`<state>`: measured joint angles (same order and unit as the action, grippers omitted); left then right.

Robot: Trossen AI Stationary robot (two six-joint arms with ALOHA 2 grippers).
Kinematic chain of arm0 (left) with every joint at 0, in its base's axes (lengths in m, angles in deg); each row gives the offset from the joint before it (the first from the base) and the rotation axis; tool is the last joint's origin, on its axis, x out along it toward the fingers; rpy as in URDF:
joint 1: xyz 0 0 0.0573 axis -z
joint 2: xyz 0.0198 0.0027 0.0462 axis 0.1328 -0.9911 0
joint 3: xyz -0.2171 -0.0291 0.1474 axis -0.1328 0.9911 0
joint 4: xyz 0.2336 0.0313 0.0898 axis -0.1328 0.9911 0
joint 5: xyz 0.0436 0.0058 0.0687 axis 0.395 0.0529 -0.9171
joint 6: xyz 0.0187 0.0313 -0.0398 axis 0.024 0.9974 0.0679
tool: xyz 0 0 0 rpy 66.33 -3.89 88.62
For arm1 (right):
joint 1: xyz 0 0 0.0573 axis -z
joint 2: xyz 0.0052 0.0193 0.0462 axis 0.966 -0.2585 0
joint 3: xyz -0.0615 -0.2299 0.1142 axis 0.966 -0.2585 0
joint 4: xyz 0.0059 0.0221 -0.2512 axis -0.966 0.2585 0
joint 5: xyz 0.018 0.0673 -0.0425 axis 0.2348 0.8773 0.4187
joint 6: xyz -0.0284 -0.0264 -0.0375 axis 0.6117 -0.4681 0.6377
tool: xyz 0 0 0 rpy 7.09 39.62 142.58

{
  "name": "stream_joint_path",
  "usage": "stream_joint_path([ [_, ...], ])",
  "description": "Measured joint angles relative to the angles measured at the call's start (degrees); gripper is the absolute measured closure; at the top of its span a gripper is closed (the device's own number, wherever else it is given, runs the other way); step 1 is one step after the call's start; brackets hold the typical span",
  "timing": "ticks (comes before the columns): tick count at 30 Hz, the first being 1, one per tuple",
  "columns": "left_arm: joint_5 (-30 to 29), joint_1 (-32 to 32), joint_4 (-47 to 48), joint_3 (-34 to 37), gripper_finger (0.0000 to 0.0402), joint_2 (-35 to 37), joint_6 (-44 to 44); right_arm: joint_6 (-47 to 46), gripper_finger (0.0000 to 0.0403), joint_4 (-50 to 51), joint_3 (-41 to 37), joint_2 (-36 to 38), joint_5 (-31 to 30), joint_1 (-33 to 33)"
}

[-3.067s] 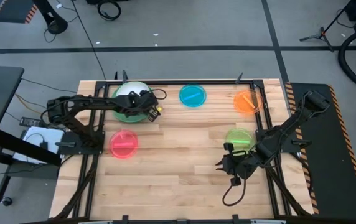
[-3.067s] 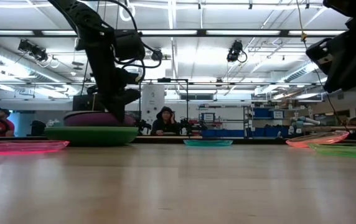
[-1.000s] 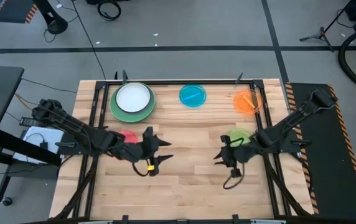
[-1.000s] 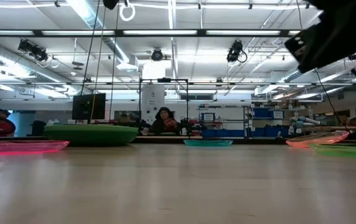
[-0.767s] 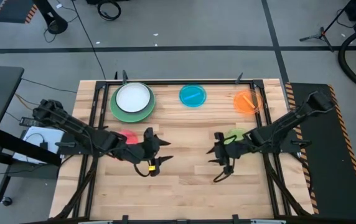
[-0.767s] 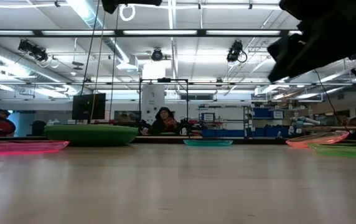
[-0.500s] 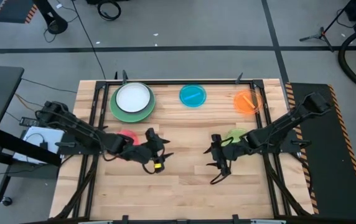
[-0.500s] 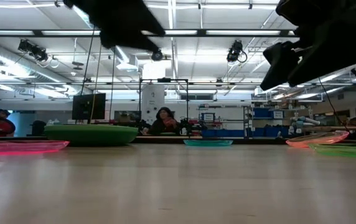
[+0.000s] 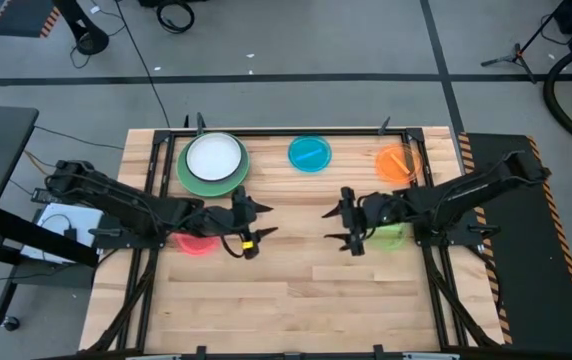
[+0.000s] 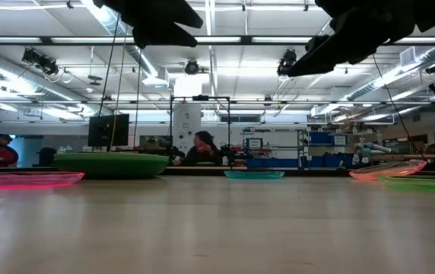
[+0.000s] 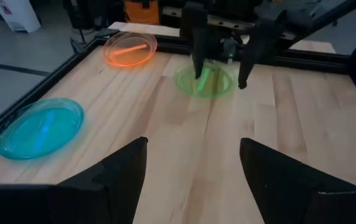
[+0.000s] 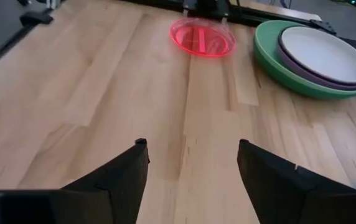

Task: Stack plastic plates
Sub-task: Stack the blue plate on top of the white plate

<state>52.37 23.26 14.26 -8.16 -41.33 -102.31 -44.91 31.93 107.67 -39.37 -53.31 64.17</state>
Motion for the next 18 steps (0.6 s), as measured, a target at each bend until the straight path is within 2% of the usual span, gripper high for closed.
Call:
stream_joint_path([
  [5,0.09,-0.13,0.75,-0.02,0.0138,0.02,0.28,1.63,0.0158,0.65,-0.01,0.62,0.36,2.03],
  [12,0.03,-1.01,0.87,-0.02,0.0138,0.03,2.18,2.53,0.0157,0.08,-0.02,0.51,-8.85,4.62],
  [18,0.09,-0.36,0.36,-0.02,0.0138,0.02,5.84,2.47,0.0158,0.05,-0.02,0.51,-8.90,5.16],
])
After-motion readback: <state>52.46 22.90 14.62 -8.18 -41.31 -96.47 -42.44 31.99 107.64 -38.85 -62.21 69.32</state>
